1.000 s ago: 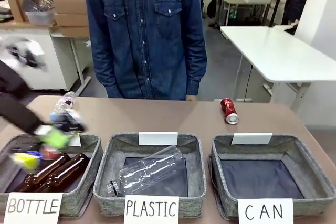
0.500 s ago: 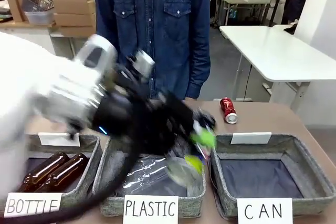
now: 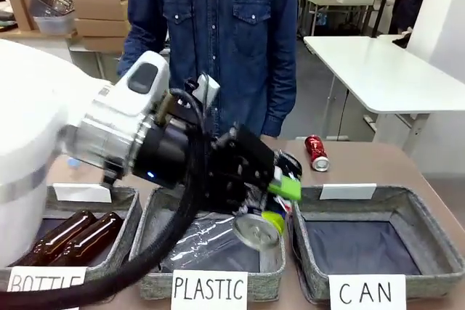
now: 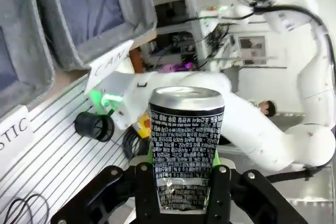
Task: Sort the can waste into the basket.
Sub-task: Pick up the can waste from the table and place it in the right Fabric basket.
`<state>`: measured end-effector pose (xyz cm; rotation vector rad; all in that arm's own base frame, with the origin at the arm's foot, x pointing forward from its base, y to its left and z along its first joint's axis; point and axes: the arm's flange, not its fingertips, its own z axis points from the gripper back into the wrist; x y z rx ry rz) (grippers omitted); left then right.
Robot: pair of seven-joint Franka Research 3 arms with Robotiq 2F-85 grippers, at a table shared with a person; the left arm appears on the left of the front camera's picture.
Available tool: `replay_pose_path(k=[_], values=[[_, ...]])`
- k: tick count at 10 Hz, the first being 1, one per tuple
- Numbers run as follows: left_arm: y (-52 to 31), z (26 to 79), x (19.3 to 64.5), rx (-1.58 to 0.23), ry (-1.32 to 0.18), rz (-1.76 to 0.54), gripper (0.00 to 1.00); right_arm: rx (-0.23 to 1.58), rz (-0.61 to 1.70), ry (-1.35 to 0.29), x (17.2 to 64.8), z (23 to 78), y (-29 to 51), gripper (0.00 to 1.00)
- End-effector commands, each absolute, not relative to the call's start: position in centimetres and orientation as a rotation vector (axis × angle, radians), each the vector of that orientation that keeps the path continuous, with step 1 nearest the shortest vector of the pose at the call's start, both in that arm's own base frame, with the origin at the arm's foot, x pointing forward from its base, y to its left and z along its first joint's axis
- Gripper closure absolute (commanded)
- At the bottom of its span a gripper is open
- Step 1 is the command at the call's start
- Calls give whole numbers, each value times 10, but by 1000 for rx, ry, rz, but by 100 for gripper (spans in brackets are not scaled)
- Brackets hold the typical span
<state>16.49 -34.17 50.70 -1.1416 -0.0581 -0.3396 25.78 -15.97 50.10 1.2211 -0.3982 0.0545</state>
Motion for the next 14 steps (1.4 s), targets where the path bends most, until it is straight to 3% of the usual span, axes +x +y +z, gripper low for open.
replay_pose_path(k=[1,4,6,13,14], values=[[-414,500,187,-979,-5,-460,61,1182,45,-337,267,498,-161,0],[-501,503,209,-915,12,-591,61,1205,-12,-360,249,494,-195,0],[-542,478,214,-855,-13,-609,61,1158,-47,-344,236,485,-218,0],[-587,436,252,-855,-144,-564,61,1167,-66,-364,235,482,-215,0],[-587,436,253,-853,-146,-559,49,1167,-66,-364,235,482,-215,0]])
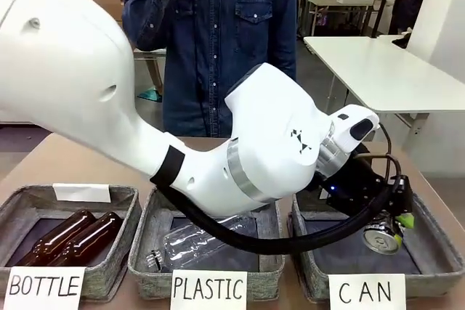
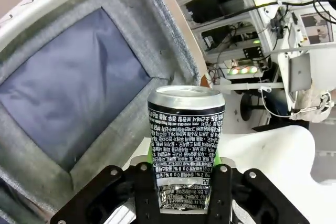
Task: Sort the can waste into the basket.
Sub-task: Pick up the can waste from the table and place it in the right Fabric basket.
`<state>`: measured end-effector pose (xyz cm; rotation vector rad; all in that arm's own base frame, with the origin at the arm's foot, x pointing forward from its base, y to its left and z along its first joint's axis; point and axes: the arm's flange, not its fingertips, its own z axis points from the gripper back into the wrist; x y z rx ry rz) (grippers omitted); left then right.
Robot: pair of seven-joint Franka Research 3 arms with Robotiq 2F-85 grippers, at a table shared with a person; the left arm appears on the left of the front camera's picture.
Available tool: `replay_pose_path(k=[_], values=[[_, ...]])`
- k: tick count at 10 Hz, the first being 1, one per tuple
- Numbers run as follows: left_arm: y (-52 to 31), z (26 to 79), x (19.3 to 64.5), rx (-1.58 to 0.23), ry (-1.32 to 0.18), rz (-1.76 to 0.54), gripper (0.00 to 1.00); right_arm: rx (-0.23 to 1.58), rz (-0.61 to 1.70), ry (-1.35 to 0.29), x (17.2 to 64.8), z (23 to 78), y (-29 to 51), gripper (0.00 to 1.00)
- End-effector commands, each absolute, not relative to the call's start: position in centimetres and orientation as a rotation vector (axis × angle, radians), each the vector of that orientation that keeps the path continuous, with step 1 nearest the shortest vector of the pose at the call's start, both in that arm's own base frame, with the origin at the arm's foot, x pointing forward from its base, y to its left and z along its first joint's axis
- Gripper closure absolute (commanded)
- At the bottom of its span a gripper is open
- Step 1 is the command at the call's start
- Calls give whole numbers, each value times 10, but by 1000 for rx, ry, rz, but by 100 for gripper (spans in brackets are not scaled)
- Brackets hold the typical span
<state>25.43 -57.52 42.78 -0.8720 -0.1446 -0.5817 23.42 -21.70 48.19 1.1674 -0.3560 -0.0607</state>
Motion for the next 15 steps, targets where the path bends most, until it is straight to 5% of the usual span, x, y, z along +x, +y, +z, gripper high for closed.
replay_pose_path(k=[1,10,15], values=[[-587,435,253,-836,-137,-568,1,1167,-66,-364,235,482,-215,0],[-560,450,293,-851,-269,-467,0,1167,-66,-364,235,482,-215,0],[-374,490,363,-803,91,-436,0,1171,-27,-259,259,478,-188,0]])
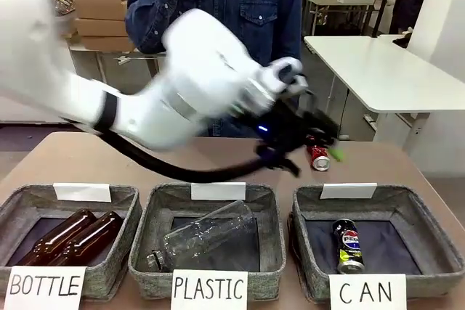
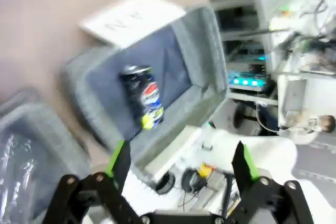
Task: Sort the can waste into the basket.
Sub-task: Pick up the can waste from the table and place it in the right Fabric basket.
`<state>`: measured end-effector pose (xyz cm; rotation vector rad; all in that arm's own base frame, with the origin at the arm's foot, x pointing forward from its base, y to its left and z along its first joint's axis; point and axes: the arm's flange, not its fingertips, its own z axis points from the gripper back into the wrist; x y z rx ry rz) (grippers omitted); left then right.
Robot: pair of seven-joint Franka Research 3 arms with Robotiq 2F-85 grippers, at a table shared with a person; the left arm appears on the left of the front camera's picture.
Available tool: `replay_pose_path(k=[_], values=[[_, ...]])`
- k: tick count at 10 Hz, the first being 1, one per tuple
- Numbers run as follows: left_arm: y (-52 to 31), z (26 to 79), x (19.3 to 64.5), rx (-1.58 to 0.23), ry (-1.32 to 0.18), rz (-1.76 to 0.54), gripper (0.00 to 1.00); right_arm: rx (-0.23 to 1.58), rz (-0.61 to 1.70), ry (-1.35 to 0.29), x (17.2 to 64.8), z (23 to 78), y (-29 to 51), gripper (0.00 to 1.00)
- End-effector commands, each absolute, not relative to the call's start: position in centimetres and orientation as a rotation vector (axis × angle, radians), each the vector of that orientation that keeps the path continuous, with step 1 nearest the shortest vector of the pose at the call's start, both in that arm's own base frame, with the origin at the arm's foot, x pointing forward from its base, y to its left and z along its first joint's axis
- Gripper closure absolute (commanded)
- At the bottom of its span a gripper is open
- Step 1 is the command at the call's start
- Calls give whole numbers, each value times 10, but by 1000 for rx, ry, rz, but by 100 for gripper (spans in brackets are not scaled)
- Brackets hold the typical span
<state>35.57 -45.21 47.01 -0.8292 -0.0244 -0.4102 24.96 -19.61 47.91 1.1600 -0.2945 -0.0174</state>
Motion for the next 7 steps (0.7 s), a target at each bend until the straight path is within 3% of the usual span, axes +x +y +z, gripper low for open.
replay_pose_path(k=[1,3,7], values=[[-312,492,370,-806,127,-392,0,1184,-26,-244,266,479,-183,0],[-171,480,376,-816,141,-174,0,1181,28,-215,275,491,-168,0],[34,464,375,-1359,119,193,0,1194,279,-12,311,504,-72,0]])
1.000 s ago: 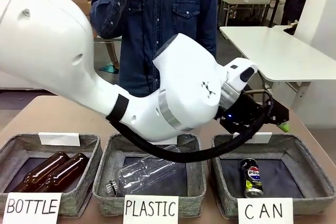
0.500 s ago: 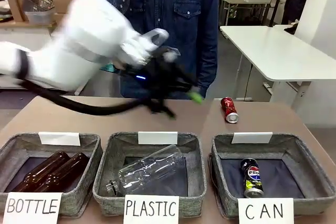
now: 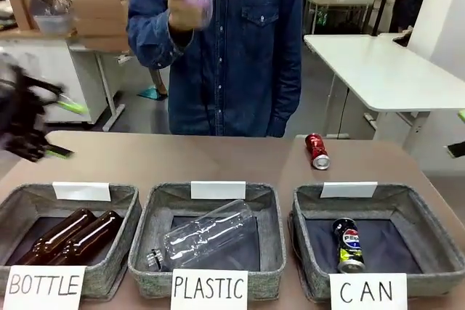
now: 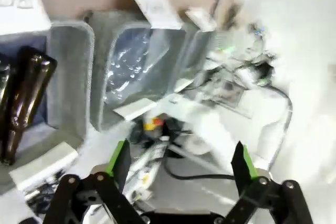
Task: Sort the can waste into the basket.
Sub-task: Pick up the can waste from the table and place it in the right Fabric basket.
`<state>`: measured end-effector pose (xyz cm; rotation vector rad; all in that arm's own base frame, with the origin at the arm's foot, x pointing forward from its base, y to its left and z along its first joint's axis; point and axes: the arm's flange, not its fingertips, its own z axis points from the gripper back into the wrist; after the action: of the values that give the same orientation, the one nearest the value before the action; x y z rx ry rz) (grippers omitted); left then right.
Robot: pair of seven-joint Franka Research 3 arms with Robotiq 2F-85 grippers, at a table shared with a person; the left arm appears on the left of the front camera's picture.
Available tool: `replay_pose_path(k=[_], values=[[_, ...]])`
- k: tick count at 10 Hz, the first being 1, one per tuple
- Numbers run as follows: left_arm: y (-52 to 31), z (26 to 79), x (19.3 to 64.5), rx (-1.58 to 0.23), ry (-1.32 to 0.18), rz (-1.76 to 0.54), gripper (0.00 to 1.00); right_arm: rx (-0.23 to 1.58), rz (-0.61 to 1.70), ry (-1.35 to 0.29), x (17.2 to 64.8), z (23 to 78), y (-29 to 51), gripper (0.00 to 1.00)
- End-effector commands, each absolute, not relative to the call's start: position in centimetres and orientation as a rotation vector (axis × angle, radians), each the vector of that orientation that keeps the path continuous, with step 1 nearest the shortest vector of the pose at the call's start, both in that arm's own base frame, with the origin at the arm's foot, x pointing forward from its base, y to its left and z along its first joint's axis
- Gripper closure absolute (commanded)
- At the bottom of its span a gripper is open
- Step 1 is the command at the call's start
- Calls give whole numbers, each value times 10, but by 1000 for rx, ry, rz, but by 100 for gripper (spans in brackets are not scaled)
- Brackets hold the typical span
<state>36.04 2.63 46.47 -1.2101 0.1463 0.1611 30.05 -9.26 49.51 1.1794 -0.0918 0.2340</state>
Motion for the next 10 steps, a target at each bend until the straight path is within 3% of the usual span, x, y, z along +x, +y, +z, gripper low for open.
replay_pose_path(k=[1,3,4,5,10], values=[[68,458,375,-1570,120,273,0,1250,351,61,319,507,-47,0],[93,450,381,-2034,160,350,0,1368,272,147,336,508,-24,0],[95,455,358,-1525,149,295,0,1309,104,83,348,502,-18,0],[95,455,358,-1525,149,295,0,1306,368,99,321,499,-15,0],[95,455,358,-1525,149,295,0,1306,368,99,321,499,-15,0]])
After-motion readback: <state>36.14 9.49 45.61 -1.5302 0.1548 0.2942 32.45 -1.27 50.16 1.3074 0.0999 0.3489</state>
